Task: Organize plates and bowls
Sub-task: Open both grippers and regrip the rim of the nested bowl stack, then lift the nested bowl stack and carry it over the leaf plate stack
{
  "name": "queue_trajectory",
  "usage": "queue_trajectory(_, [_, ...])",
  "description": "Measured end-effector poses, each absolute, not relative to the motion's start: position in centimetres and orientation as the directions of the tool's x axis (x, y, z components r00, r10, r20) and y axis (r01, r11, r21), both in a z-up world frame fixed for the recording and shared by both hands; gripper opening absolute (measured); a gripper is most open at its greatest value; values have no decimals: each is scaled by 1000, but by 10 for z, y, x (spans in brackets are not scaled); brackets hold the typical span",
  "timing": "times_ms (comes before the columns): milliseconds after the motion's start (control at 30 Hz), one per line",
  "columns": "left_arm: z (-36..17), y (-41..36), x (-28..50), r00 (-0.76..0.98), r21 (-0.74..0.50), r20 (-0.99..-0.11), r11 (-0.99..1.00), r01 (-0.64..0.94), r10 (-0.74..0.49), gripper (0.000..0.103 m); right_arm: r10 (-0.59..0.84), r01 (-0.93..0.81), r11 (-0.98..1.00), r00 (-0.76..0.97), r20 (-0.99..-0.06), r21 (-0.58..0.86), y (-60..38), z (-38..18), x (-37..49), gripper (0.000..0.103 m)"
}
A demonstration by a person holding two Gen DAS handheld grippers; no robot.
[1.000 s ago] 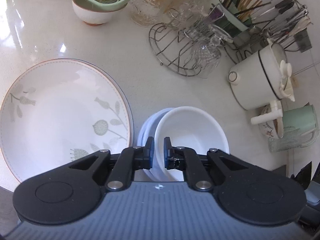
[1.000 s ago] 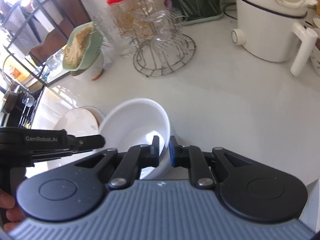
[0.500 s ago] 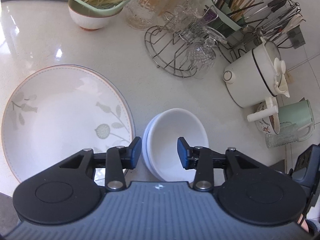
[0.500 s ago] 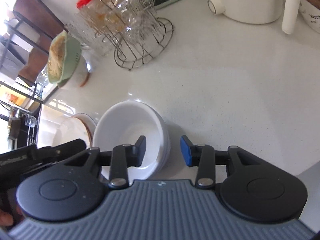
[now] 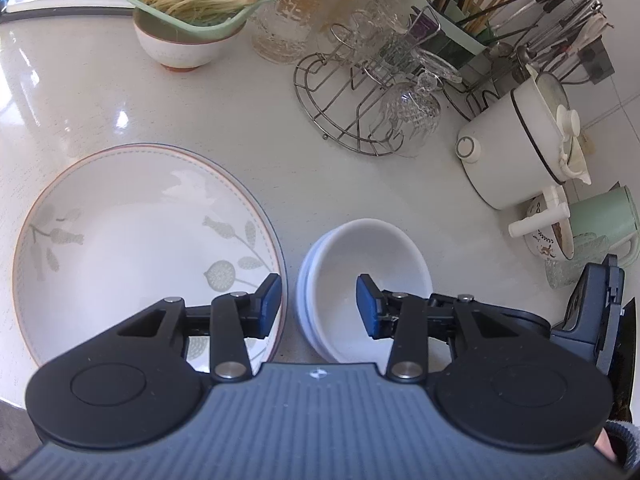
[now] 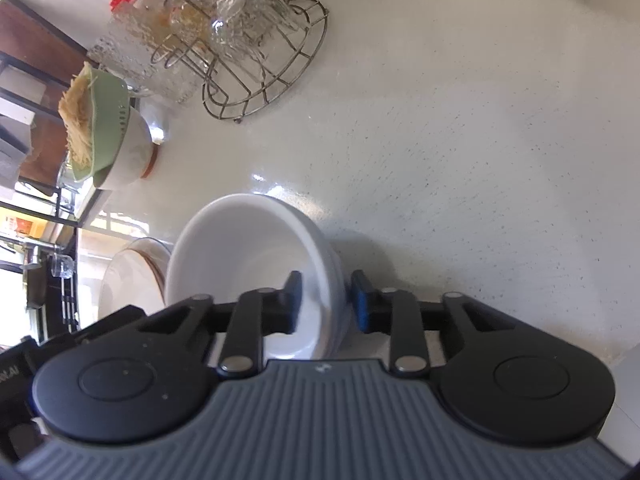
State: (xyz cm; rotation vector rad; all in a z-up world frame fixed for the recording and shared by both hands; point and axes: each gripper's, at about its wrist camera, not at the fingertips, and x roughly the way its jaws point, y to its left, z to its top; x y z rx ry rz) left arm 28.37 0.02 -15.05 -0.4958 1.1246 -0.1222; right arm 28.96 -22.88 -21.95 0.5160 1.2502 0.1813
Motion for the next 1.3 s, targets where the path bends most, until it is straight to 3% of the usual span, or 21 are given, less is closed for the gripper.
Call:
queue_trajectory(433, [-166, -26, 307, 385, -503, -810, 862, -67, -443, 50, 328, 162, 904, 329, -885, 395, -251, -213, 282, 13])
queue_trajectory(600, [-173, -44, 313, 333, -448, -844, 894, -9, -420, 50, 316, 205, 897, 319, -894, 391, -262, -213, 276, 13])
queue_trajectory(1000, [-203, -60, 311, 224, -510, -844, 858, -56, -487, 49, 310, 214, 888, 375, -874, 407, -272, -198, 263, 13])
queue_trajectory(1233, [-205, -60, 305, 222, -552, -821, 830, -76, -526, 47, 310, 233, 878, 391, -867, 419, -279, -189, 251, 13])
queue_trajectory(1300, [-201, -62, 301, 230, -546, -822, 836, -61, -520, 41, 316, 237, 872, 395, -863, 428, -281, -187, 249, 13])
